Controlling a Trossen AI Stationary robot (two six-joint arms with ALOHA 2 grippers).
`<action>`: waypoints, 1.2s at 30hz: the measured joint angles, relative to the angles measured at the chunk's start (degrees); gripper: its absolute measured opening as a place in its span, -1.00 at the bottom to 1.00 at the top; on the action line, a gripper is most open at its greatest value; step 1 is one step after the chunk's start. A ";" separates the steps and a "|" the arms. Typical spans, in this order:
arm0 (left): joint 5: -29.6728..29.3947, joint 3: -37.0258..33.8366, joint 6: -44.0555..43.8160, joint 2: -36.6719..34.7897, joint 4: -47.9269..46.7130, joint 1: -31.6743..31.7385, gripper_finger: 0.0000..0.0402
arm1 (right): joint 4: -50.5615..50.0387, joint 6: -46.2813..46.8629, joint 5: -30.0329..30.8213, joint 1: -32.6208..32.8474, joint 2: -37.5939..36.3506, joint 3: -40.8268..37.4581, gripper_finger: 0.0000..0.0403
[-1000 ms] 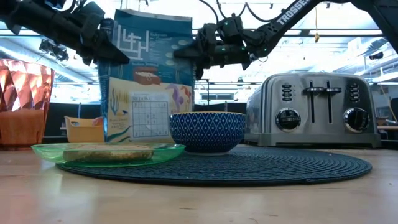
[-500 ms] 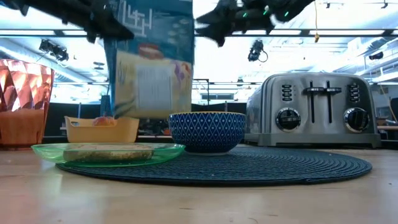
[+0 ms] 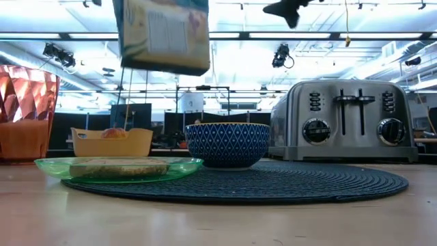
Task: Arrange a breakfast setting
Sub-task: Pour the cereal in the yellow bowl on the dark blue table mat
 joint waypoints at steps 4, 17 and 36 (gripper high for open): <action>2.19 3.54 -1.05 0.43 -0.49 -0.04 -0.97 | 8.11 4.10 3.17 3.49 -4.26 -10.29 0.18; 6.20 9.72 -5.28 2.12 1.85 -3.18 -0.98 | 63.77 12.81 17.28 14.29 12.30 -28.64 0.54; 7.64 11.30 -6.93 2.48 14.85 -4.45 -0.98 | 102.55 12.10 15.82 16.15 47.50 -0.11 0.90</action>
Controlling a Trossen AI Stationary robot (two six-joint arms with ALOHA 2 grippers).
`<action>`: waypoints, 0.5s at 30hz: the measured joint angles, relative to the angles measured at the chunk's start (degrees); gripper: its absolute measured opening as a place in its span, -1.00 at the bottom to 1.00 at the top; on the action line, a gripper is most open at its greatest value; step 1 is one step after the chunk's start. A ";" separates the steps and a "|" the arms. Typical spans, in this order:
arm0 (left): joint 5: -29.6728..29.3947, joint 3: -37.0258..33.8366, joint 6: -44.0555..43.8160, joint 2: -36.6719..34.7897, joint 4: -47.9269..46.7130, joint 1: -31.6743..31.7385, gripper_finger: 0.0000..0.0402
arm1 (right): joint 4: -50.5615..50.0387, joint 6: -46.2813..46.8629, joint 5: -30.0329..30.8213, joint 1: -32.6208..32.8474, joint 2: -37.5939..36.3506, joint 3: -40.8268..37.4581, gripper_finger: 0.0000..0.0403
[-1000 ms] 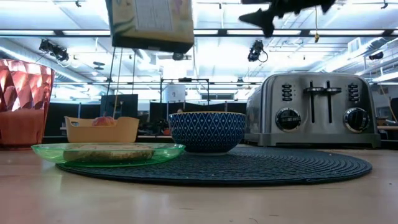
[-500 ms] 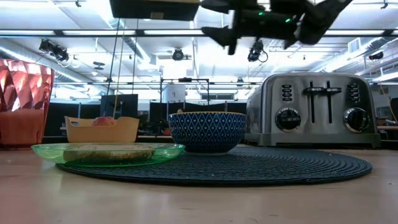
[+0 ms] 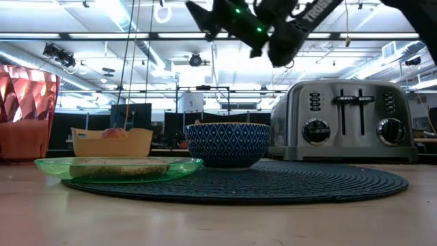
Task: Arrange a breakfast setting
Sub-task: Pour the cereal in the yellow bowl on the dark blue table mat
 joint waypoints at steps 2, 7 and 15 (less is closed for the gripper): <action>0.16 0.00 -0.06 -0.07 0.14 0.00 -0.98 | 0.16 0.44 -1.77 0.03 0.86 2.99 0.90; 1.78 0.04 -0.17 -0.07 0.64 0.02 -0.98 | -0.52 0.73 -2.65 0.02 0.57 6.09 0.90; 2.21 0.16 0.12 0.38 0.93 0.02 -0.98 | -0.04 4.88 -3.23 -0.28 -0.09 9.12 0.90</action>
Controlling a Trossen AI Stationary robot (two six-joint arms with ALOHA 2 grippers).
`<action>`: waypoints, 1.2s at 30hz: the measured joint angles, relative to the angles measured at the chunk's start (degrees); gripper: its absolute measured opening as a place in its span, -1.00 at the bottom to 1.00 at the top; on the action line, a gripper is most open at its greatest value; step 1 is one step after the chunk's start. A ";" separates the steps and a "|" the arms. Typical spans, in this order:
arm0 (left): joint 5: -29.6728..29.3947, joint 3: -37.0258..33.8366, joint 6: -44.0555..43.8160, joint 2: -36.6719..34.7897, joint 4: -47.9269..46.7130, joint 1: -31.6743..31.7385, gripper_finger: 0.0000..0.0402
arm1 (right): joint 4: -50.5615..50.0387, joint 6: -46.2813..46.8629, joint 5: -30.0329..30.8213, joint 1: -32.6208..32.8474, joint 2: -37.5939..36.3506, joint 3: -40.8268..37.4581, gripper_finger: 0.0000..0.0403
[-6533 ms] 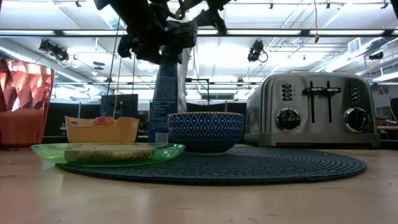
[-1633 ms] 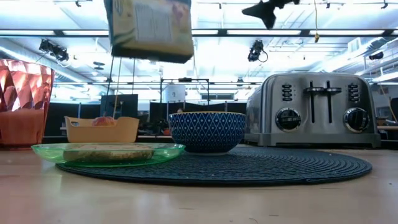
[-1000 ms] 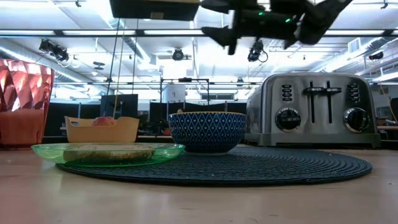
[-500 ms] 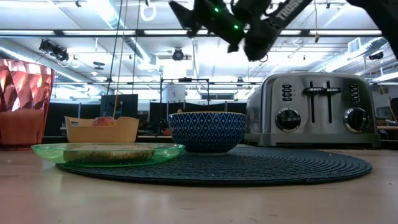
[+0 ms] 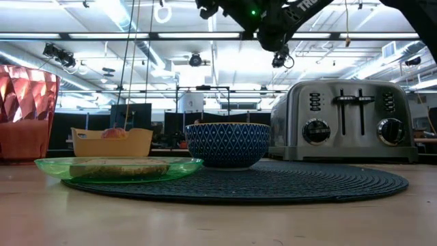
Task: Arrange a breakfast setting
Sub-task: Pour the cereal in the yellow bowl on the dark blue table mat
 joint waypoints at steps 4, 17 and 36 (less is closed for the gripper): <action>0.16 0.06 0.03 0.27 0.16 0.00 -0.98 | 1.19 0.91 -0.78 0.13 -0.02 0.77 0.90; 0.20 -0.14 1.37 0.84 0.45 -0.02 -0.98 | 4.87 1.25 0.05 0.12 -0.20 2.33 0.90; -0.94 -0.32 3.68 0.83 -0.53 0.04 -0.98 | 4.65 -1.35 1.57 0.40 -0.24 2.35 0.92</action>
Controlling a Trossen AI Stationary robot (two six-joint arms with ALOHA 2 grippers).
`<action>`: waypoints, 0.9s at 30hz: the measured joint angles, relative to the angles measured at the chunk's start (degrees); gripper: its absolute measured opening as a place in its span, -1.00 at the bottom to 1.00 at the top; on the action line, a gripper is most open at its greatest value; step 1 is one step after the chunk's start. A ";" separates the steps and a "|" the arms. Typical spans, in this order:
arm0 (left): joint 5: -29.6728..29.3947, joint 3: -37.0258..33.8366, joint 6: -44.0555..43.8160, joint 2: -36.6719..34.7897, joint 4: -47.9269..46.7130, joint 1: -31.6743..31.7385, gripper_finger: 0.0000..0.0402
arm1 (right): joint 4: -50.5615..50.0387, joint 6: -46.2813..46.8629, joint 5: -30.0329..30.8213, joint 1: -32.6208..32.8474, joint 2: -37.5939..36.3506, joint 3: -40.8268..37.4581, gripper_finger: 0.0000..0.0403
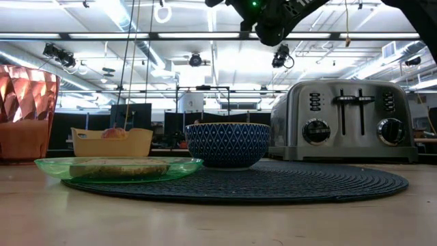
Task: Arrange a breakfast setting
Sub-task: Pour the cereal in the yellow bowl on the dark blue table mat
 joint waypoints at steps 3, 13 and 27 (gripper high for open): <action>-0.42 -0.10 0.80 0.07 -0.27 0.00 -0.98 | 2.69 2.35 -0.31 -0.47 0.01 -0.01 0.96; -1.64 -0.04 0.88 0.05 0.11 -0.02 -0.98 | 1.97 0.61 -0.53 -1.17 -0.68 0.09 0.93; -2.16 0.22 0.86 1.32 0.10 0.02 -0.97 | 0.60 -1.67 -0.06 -1.19 -0.68 0.09 0.67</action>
